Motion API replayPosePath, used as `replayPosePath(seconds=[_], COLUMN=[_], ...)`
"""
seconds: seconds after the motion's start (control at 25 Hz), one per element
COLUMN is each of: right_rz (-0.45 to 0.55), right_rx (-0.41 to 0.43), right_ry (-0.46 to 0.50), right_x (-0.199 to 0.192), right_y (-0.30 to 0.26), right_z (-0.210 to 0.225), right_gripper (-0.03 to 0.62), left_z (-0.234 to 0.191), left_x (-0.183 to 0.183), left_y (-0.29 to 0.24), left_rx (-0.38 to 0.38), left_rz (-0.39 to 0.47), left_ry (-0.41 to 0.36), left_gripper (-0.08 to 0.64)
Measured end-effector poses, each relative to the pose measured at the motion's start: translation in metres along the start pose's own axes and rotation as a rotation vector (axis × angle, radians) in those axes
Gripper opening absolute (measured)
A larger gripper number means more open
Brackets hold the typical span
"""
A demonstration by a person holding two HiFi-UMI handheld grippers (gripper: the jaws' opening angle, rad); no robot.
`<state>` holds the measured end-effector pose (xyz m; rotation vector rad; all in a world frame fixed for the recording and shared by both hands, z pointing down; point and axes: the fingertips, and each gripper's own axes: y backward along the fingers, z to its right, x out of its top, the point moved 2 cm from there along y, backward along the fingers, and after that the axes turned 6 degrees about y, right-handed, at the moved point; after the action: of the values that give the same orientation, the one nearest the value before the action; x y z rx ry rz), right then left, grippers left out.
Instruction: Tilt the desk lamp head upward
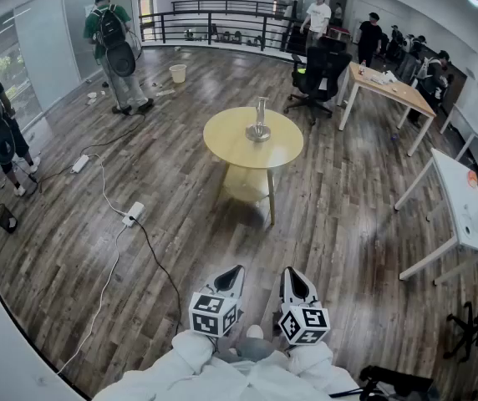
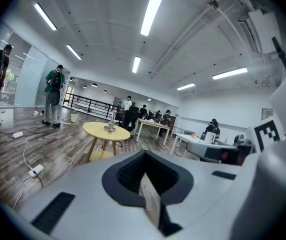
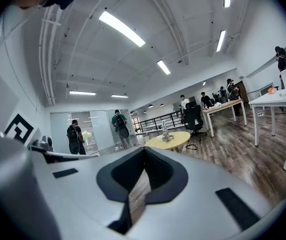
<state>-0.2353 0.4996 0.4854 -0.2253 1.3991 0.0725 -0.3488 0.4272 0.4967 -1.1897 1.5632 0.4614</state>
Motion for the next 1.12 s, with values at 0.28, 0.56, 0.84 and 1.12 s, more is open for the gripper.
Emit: replayPosePath(seconds=[0.28, 0.56, 0.84, 1.12], right_rz=[0.006, 0.018, 0.022, 0.033], right_rx=[-0.004, 0.014, 0.031, 0.054], right_ry=[-0.003, -0.007, -0.018, -0.021], right_x=[0.0, 0.013, 0.028, 0.047], right_y=[-0.03, -0.08, -0.139, -0.191], right_z=[0.009, 0.031, 0.063, 0.109], right_gripper=[0.012, 0.012, 0.012, 0.012], left_z=[-0.015, -0.031, -0.048, -0.052], left_x=[0.004, 0.024, 0.05, 0.081], left_y=[-0.024, -0.072, -0.129, -0.193], left_rx=[-0.014, -0.007, 0.002, 0.009], left_rz=[-0.017, -0.02, -0.027, -0.021], left_ry=[-0.009, -0.021, -0.014, -0.024], left_gripper=[0.002, 0.002, 0.0, 0.002])
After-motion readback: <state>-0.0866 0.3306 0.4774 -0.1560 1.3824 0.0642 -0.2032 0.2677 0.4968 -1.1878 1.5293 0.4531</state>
